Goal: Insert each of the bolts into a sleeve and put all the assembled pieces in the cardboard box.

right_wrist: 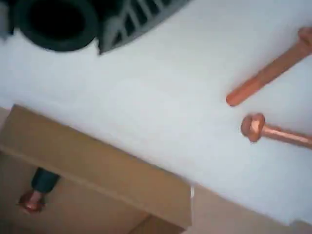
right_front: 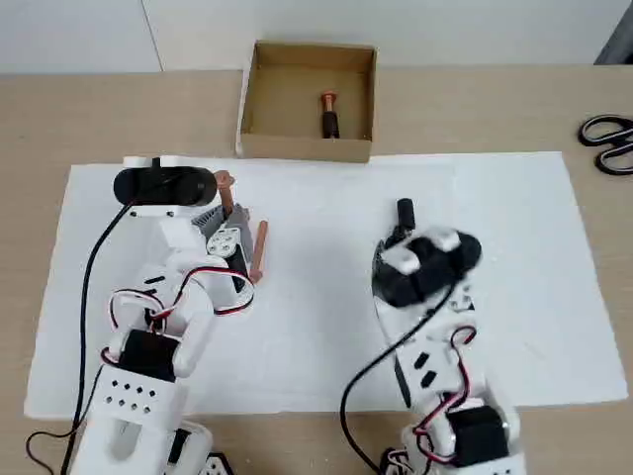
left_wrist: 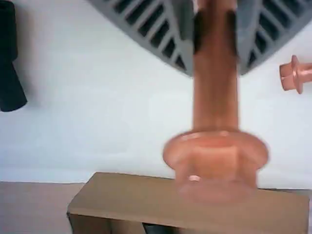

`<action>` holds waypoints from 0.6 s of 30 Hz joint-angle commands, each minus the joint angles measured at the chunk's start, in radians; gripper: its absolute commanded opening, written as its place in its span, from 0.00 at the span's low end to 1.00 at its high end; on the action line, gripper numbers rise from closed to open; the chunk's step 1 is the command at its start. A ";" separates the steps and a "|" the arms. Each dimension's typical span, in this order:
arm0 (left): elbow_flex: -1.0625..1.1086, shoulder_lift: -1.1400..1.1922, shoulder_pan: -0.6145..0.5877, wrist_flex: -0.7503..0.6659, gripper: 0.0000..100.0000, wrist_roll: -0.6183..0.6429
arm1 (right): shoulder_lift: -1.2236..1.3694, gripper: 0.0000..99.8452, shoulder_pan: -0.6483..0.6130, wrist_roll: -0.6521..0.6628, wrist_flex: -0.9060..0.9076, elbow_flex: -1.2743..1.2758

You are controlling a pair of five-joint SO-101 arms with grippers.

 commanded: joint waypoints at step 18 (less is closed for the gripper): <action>-0.124 -0.032 0.095 0.011 0.00 0.092 | 0.013 0.00 -0.217 -0.184 -0.183 0.233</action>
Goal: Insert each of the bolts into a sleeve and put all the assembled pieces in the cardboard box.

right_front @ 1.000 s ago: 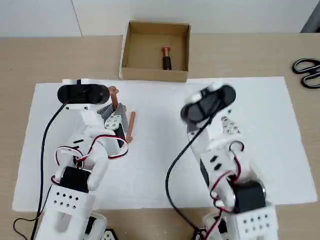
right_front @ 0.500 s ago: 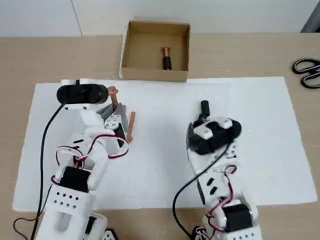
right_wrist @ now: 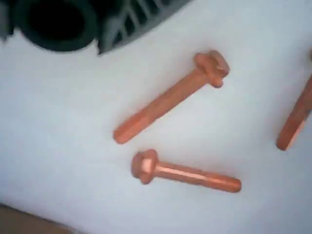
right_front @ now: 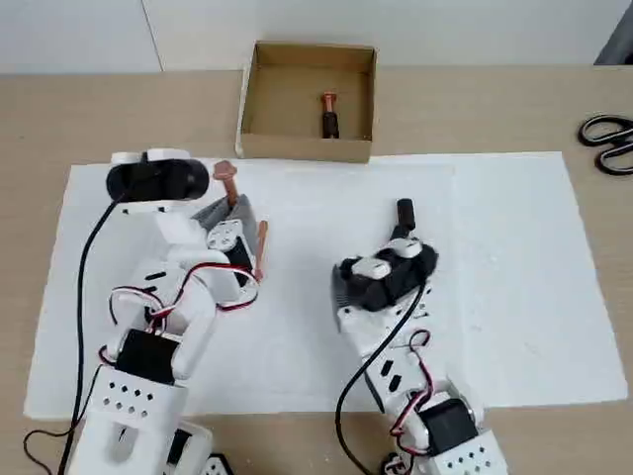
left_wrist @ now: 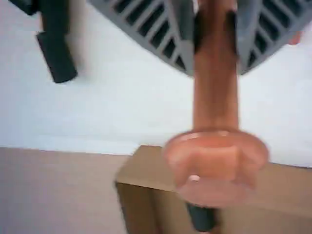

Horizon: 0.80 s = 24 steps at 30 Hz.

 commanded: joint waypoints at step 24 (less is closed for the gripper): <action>0.019 -0.021 0.262 -0.163 0.00 -0.002 | -0.001 0.00 -0.101 -0.014 -0.035 -0.015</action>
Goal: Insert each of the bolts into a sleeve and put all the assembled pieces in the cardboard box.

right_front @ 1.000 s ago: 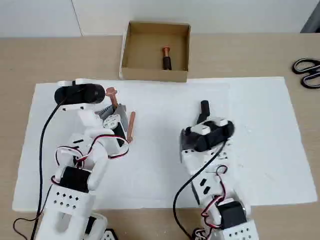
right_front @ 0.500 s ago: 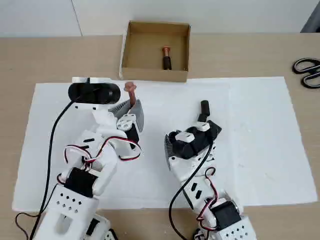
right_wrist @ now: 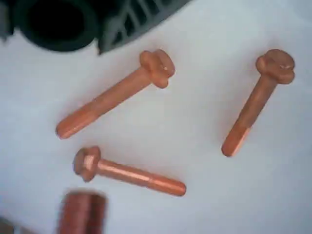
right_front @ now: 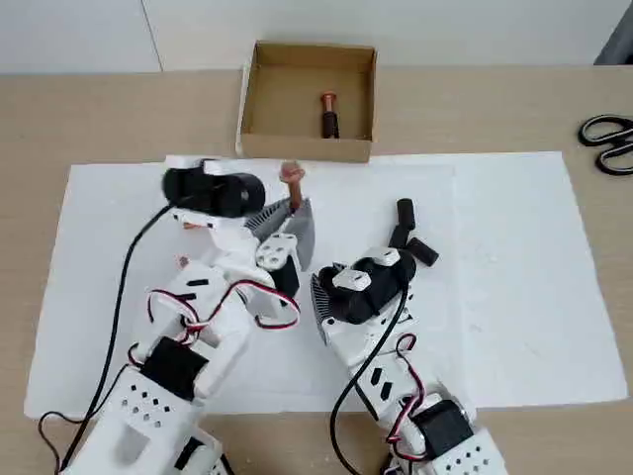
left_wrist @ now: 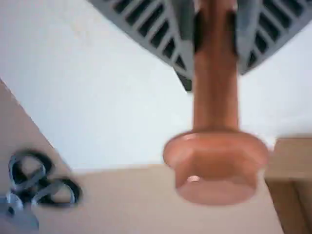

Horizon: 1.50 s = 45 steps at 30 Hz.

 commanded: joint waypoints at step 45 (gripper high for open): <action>0.295 -0.135 0.095 -0.189 0.00 0.054 | 0.001 0.00 0.015 -0.015 -0.024 -0.005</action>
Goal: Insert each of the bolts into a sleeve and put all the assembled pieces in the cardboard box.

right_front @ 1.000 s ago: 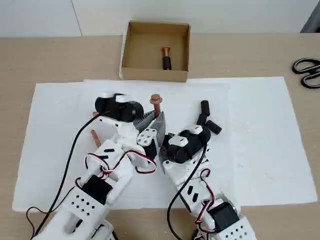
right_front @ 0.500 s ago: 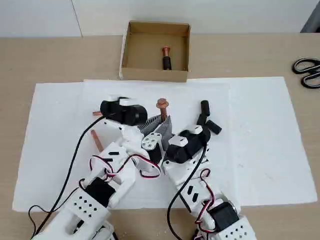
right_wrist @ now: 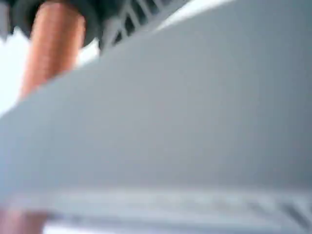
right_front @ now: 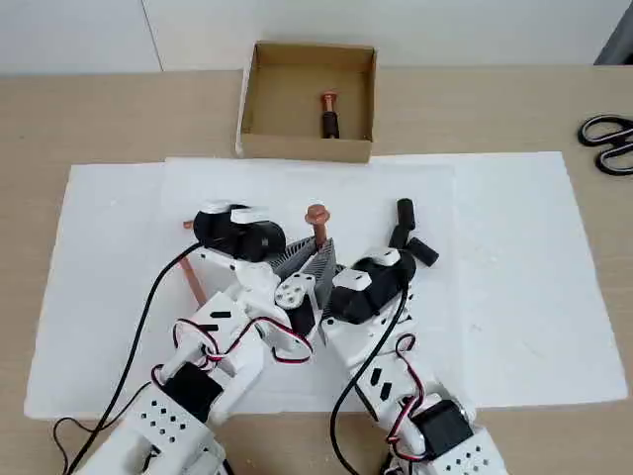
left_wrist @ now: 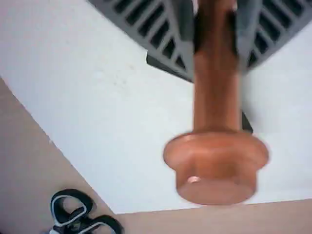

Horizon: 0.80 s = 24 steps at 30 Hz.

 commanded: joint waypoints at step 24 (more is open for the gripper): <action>-0.012 -0.021 0.072 0.133 0.00 -0.124 | 0.001 0.00 0.016 -0.006 -0.018 -0.006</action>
